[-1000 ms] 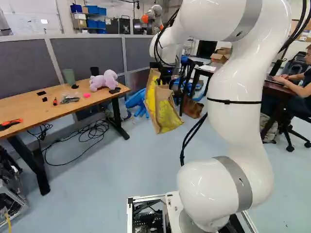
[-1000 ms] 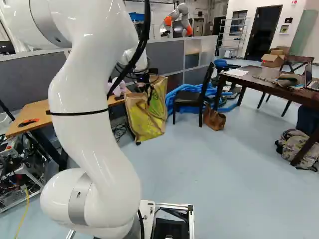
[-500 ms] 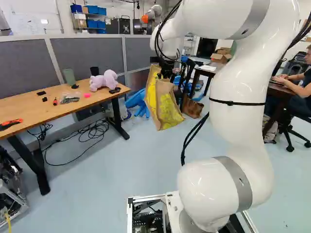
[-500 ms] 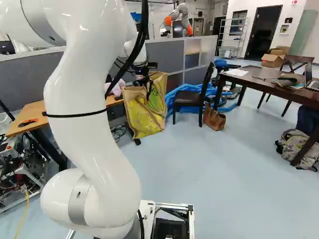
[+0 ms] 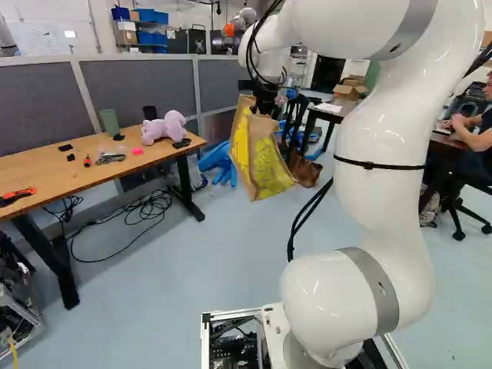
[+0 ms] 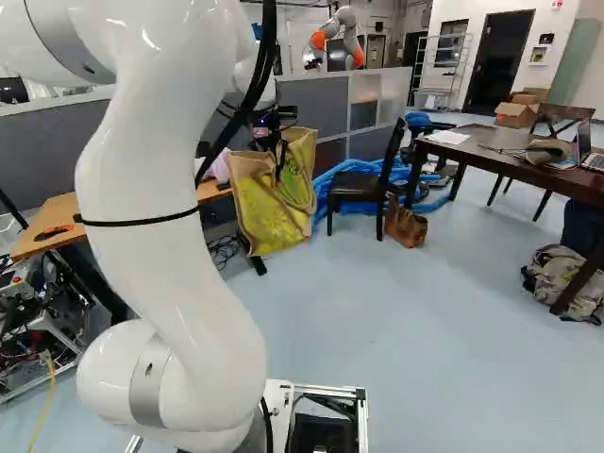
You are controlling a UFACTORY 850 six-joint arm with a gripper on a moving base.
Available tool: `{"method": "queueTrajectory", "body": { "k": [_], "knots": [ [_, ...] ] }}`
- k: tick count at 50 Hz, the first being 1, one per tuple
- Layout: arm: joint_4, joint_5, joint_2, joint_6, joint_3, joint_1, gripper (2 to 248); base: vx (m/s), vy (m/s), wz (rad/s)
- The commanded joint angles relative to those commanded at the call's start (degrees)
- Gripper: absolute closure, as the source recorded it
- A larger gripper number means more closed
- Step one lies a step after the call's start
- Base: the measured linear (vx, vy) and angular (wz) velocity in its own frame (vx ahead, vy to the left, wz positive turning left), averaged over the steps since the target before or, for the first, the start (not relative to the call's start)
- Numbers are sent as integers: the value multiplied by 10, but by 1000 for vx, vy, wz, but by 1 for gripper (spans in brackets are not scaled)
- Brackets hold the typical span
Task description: Pick up the bag on the ground and place it on the table
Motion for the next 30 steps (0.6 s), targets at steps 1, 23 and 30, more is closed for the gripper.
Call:
{"method": "queueTrajectory", "body": {
  "k": [1,23,30],
  "knots": [
    [0,-2,1,0,-1,0,224,0,0,0],
    [0,-50,12,0,-32,-1,224,0,0,0],
    [0,-64,15,0,-43,-1,224,0,0,0]
  ]
}}
